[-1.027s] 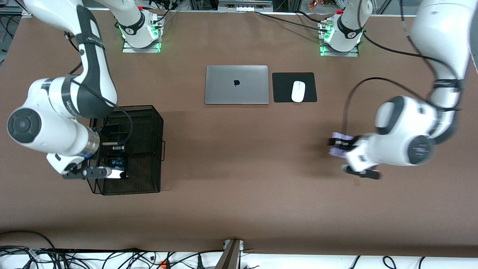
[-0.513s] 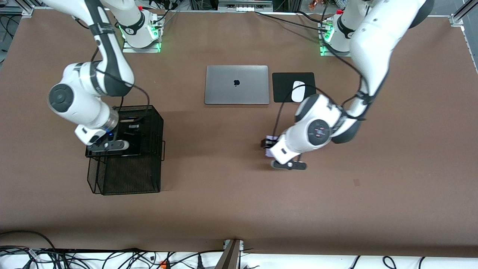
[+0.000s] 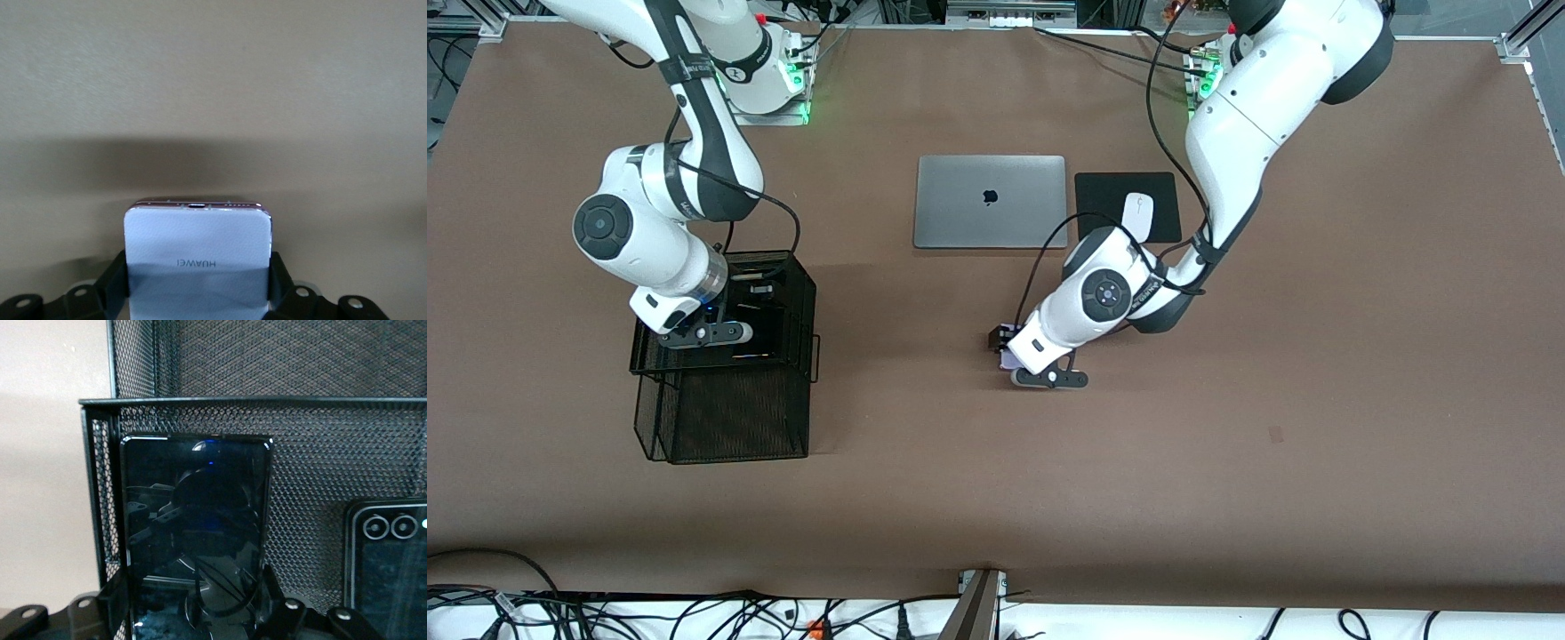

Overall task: Place phones with both arms
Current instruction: 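Set the white phone beside the laptop and open the left gripper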

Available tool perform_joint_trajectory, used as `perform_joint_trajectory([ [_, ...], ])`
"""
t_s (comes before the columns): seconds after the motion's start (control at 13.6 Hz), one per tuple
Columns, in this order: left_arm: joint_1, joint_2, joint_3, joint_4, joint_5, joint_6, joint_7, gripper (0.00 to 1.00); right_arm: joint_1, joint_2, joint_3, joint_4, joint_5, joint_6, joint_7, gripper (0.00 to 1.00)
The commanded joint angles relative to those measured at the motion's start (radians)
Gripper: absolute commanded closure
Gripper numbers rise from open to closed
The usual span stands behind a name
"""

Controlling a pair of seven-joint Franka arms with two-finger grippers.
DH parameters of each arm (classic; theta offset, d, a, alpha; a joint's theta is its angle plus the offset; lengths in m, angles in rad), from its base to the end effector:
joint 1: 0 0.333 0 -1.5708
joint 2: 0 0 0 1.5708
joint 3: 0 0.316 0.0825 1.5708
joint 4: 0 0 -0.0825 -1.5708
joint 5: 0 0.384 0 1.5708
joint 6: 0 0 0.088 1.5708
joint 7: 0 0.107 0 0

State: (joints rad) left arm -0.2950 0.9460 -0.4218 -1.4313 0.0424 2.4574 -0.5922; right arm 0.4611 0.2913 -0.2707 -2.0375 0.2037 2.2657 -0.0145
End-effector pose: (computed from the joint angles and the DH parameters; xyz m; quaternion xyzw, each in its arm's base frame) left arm 0.5958 -0.4329 0.1730 0.9859 0.0151 -0.0297 0.1639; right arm 0.5747 0.1202 0.3016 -0.9982 -0.0396 0.0272 0.0357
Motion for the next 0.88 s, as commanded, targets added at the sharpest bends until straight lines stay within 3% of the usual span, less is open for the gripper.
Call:
perform_joint_trajectory([
  [0.0,-0.016,-0.012,0.015,0.015,-0.012,0.005,-0.018,0.00,-0.001,-0.012,-0.001,0.008,-0.004,0.005,-0.012,0.00],
  [0.15,0.006,-0.062,0.015,0.011,-0.013,-0.026,-0.017,0.00,-0.009,-0.012,-0.013,0.055,-0.004,-0.029,-0.015,0.00],
  [0.44,0.108,-0.205,0.021,0.022,0.025,-0.226,-0.003,0.00,-0.018,0.006,-0.035,0.303,-0.036,-0.300,0.004,0.00],
  [0.81,0.221,-0.407,0.023,0.026,0.152,-0.539,0.113,0.00,0.062,0.119,-0.022,0.541,-0.035,-0.414,0.253,0.00],
])
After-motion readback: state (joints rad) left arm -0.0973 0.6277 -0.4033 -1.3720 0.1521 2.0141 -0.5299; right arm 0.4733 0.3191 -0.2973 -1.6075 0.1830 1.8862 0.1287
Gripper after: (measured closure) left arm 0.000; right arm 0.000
